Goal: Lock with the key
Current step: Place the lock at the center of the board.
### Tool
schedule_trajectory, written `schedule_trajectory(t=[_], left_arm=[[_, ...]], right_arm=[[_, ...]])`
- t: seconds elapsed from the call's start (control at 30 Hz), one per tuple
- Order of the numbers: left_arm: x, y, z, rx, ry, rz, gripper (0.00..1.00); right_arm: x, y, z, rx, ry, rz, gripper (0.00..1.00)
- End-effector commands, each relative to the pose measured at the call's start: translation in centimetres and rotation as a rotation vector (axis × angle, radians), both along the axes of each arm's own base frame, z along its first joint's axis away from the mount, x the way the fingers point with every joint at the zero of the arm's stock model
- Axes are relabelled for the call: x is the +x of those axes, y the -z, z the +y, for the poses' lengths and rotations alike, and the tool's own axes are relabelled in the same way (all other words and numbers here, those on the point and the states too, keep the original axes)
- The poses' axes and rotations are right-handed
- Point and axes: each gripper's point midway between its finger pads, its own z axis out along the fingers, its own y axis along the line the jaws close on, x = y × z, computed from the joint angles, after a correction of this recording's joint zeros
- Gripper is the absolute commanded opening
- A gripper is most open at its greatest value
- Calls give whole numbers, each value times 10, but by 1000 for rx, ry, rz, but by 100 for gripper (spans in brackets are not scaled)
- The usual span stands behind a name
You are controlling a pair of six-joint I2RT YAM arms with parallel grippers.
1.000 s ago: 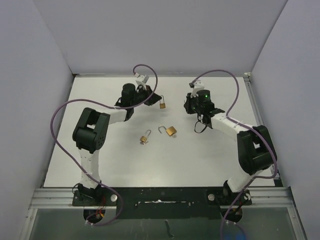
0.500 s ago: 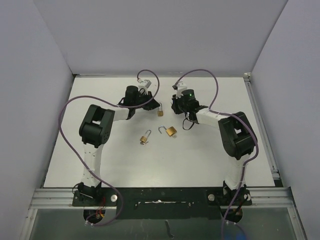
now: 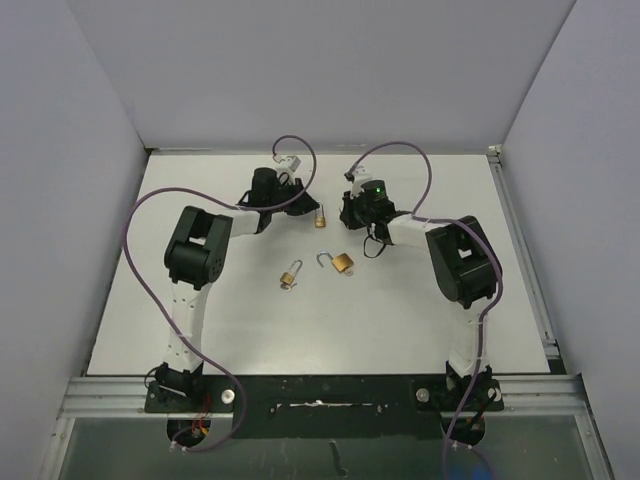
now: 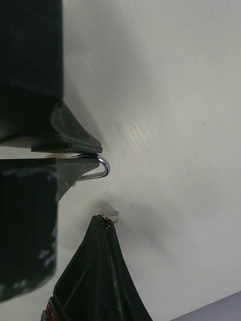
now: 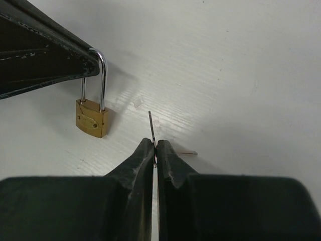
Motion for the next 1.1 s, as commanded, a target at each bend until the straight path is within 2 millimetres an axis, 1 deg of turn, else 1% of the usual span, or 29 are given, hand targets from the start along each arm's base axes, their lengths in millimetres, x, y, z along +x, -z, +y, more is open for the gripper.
schedule_trajectory(t=[0.0,0.1,0.17,0.2,0.27,0.33,0.37,0.4,0.53,0.63,0.77,0.87,0.93,1.07], left_arm=[[22,6,8,5,-54,-17,0],[25,4,6,-5,-54,-18,3],[27,2,5,-7,-51,-20,3],[28,1,5,-8,-51,-21,3],[28,0,5,-12,-53,-18,4],[29,1,6,-19,-52,-13,5],[28,2,6,-21,-50,-8,6],[28,3,6,-23,-48,-6,7],[27,7,5,-33,-48,10,8],[24,9,3,-52,-35,22,11],[19,12,3,-54,-30,32,15],[19,8,3,-70,-24,30,17],[20,5,3,-79,-26,24,18],[23,-10,4,-108,-34,-8,20]], right_arm=[[21,-25,11,68,-2,-71,0],[22,-21,10,74,0,-67,1],[23,-19,9,75,-1,-67,4],[23,-18,9,74,-2,-66,8],[23,-19,9,70,-8,-73,20],[24,-21,7,70,-9,-80,28],[24,-22,8,74,-11,-84,36],[24,-23,7,74,-12,-87,39],[24,-27,7,75,-13,-94,45],[25,-32,7,78,-16,-106,46],[26,-48,7,88,-17,-138,46],[26,-64,4,99,-7,-178,48],[25,-79,2,108,2,-213,51],[22,-104,-5,143,15,-269,61]])
